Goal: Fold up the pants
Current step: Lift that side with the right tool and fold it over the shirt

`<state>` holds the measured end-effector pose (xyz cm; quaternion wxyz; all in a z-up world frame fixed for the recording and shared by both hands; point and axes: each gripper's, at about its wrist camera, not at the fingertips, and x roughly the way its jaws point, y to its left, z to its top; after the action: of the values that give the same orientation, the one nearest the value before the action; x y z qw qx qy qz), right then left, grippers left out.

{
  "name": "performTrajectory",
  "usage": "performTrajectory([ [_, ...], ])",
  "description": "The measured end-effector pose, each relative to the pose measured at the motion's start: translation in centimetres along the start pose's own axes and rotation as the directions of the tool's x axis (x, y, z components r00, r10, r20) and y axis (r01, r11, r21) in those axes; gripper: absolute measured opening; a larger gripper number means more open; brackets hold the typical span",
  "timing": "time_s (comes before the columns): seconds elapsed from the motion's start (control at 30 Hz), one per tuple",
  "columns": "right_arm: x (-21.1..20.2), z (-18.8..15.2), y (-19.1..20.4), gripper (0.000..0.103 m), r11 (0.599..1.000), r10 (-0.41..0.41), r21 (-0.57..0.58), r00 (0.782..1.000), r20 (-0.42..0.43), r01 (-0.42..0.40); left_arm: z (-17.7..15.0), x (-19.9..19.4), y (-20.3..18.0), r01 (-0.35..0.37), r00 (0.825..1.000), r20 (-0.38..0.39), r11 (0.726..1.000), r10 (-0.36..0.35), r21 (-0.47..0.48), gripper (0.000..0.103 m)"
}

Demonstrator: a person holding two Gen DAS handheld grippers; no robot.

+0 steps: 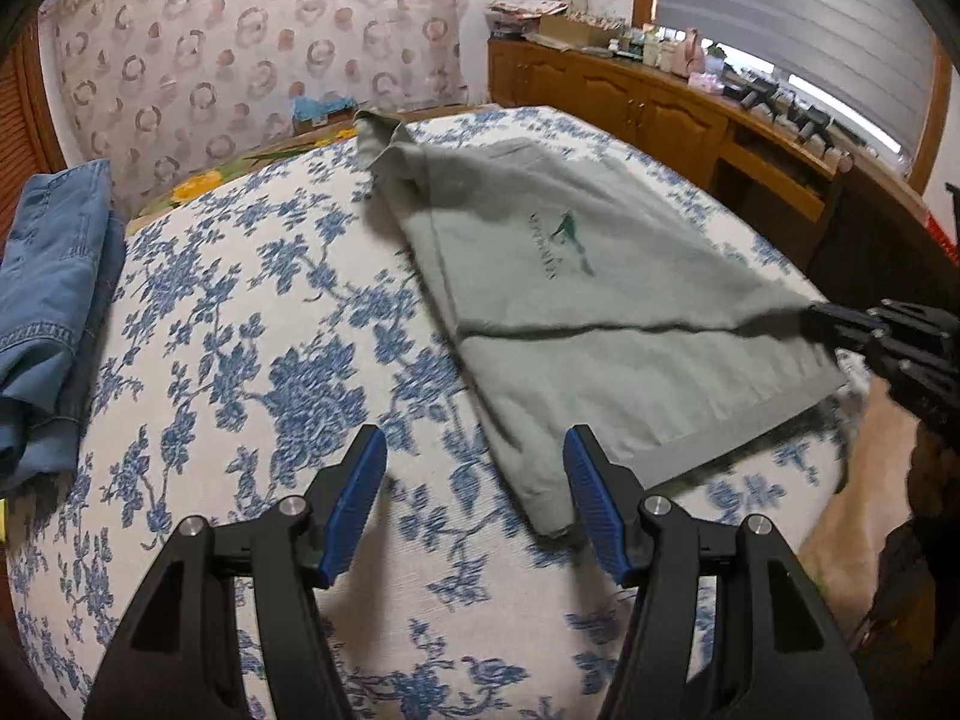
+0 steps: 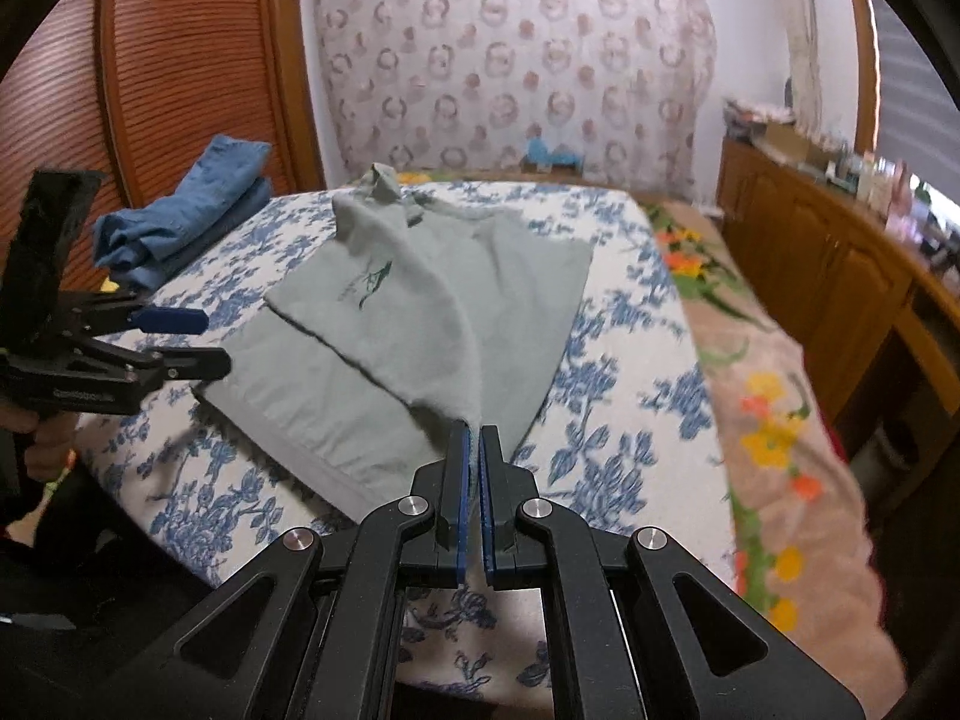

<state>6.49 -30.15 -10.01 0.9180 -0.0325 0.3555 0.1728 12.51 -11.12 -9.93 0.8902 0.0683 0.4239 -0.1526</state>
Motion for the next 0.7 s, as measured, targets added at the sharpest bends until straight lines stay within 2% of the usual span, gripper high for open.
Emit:
performTrajectory([
  [0.2,-0.6,0.0,-0.6,0.001,0.999,0.039,0.037,0.999,0.001,-0.039,-0.4,0.4,1.3,-0.030,1.000,-0.005,0.999,0.030,-0.025,0.061],
  [0.33,-0.9,0.0,-0.5,0.004,0.999,0.039,0.030,0.999,0.004,-0.039,-0.6,0.3,1.8,-0.023,1.000,-0.004,0.999,0.023,-0.033,0.061],
  [0.37,-0.9,0.1,-0.4,0.005,0.999,0.030,0.027,1.000,0.006,-0.030,-0.7,0.3,1.8,-0.022,1.000,-0.002,0.999,0.022,-0.032,0.061],
  [0.43,-1.1,0.0,-0.4,0.021,1.000,0.018,0.025,1.000,0.009,-0.018,-0.8,0.3,1.8,-0.021,1.000,0.002,0.999,0.021,-0.033,0.061],
  [0.47,-1.1,0.0,-0.4,0.023,1.000,0.009,0.025,1.000,0.010,-0.009,-0.8,0.3,1.8,-0.020,1.000,0.003,0.999,0.021,-0.034,0.061],
  [0.7,-1.3,0.5,-0.5,0.025,1.000,0.004,0.017,1.000,0.026,-0.005,-0.5,-1.1,2.1,0.000,0.999,0.047,0.999,0.002,-0.042,0.061],
])
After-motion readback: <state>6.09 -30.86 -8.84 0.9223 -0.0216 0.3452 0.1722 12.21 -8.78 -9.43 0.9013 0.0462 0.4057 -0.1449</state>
